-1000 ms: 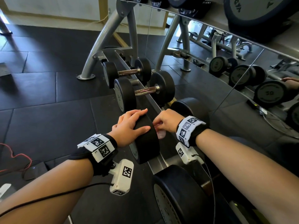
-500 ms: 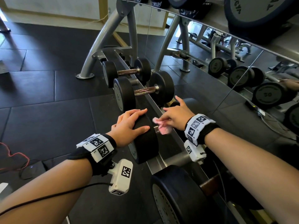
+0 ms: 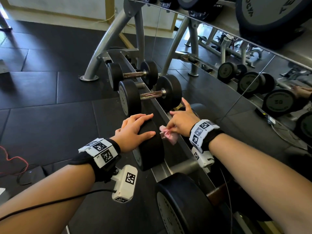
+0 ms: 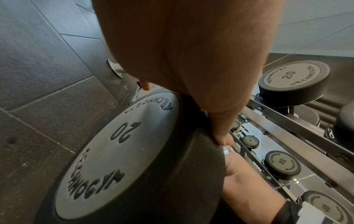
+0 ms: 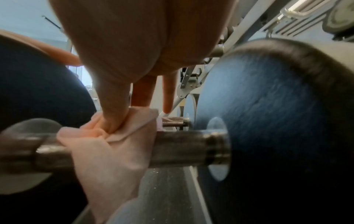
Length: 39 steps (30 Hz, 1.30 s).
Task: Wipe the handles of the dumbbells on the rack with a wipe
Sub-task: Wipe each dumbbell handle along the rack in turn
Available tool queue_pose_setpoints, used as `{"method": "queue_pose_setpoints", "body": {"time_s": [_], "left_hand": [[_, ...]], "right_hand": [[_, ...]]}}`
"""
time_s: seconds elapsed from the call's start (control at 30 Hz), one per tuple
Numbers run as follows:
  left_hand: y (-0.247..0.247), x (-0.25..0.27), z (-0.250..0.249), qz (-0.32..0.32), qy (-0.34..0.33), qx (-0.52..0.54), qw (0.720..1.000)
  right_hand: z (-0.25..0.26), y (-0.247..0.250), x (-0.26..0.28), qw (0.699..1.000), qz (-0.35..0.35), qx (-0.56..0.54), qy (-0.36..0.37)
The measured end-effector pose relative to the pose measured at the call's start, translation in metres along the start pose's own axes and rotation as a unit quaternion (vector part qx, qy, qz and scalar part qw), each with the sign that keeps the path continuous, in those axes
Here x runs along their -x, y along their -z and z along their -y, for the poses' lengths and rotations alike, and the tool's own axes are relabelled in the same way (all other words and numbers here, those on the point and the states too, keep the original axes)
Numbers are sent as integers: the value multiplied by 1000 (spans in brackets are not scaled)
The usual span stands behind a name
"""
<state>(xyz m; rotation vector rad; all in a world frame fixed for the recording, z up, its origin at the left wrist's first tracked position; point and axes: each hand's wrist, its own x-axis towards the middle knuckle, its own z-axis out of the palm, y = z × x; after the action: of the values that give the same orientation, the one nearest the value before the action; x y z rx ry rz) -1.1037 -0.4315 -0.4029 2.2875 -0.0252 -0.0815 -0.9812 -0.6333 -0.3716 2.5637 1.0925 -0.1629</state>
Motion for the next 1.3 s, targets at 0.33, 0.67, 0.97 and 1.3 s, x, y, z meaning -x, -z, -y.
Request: {"method": "queue_pose_setpoints", "body": {"time_s": [0.33, 0.67, 0.97, 1.3], "left_hand": [[1, 1, 0, 3, -7, 7, 1000], [1, 1, -1, 3, -4, 5, 1000], [-1, 0, 1, -8, -3, 6, 1000], [0, -1, 0, -1, 8, 6, 1000]], "right_hand": [[-39, -12, -3, 997, 64, 3, -37], [-16, -1, 2, 997, 45, -4, -61], [14, -2, -9, 994, 60, -96, -6], [2, 3, 5, 998, 56, 6, -30]]}}
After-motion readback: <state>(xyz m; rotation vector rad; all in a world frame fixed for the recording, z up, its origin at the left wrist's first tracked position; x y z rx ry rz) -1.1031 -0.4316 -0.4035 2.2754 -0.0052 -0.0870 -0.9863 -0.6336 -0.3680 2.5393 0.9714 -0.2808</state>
